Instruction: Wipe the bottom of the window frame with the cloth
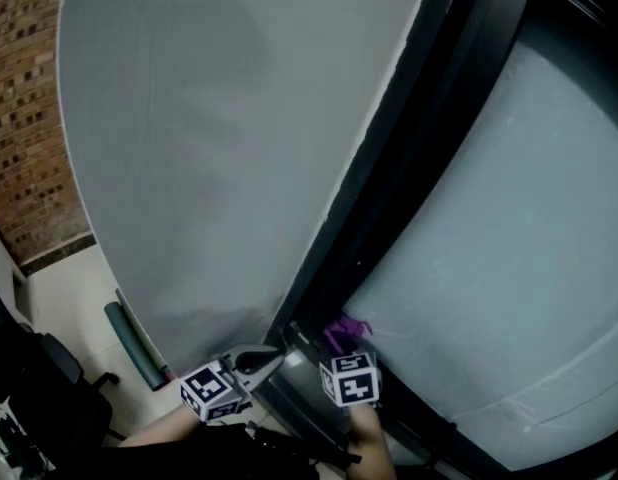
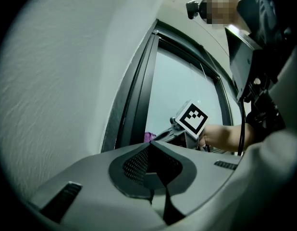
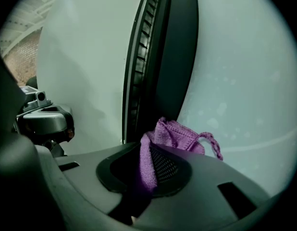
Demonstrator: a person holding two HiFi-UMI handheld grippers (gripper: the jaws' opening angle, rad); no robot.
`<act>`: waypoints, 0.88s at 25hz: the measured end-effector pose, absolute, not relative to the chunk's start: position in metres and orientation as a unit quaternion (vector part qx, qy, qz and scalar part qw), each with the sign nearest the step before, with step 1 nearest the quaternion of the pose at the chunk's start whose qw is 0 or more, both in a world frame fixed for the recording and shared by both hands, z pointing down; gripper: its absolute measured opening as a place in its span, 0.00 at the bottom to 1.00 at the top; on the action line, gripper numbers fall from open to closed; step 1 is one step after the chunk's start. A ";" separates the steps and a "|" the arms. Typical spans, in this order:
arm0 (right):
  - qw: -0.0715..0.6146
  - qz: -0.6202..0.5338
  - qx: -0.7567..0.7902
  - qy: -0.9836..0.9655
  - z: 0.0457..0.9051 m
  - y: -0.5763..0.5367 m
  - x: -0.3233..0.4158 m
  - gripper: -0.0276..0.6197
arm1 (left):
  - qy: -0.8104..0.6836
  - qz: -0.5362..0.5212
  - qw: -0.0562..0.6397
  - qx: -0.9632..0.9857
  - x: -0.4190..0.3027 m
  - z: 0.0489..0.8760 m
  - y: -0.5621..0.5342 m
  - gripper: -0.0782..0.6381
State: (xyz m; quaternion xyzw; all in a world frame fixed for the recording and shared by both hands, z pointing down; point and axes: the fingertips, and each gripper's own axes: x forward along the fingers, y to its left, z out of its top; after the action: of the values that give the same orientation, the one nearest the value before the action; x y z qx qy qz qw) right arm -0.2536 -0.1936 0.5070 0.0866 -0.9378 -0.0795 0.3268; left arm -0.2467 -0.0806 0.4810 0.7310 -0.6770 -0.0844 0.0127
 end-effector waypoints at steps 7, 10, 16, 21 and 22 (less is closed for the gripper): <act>0.332 -0.105 0.068 -0.935 0.512 -0.183 -0.251 0.15 | -0.694 -0.082 0.022 0.715 -0.239 0.487 -0.071 0.11; 0.333 -0.115 0.061 -0.934 0.513 -0.178 -0.247 0.15 | -0.697 -0.081 0.024 0.712 -0.235 0.490 -0.068 0.11; 0.320 -0.105 0.045 -0.940 0.512 -0.163 -0.241 0.15 | -0.699 -0.075 0.027 0.711 -0.235 0.488 -0.059 0.11; 0.271 -0.072 0.019 -0.960 0.505 -0.151 -0.224 0.15 | -0.697 -0.071 0.033 0.713 -0.231 0.490 -0.059 0.11; 0.257 -0.068 0.015 -0.964 0.501 -0.147 -0.220 0.15 | -0.695 -0.070 0.033 0.714 -0.230 0.489 -0.058 0.11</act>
State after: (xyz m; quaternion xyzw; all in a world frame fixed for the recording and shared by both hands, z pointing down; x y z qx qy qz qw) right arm -0.2196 -0.1473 0.5009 0.0154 -0.9639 -0.0680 0.2570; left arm -0.2297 -0.0584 0.4893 0.7145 -0.6953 -0.0699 0.0334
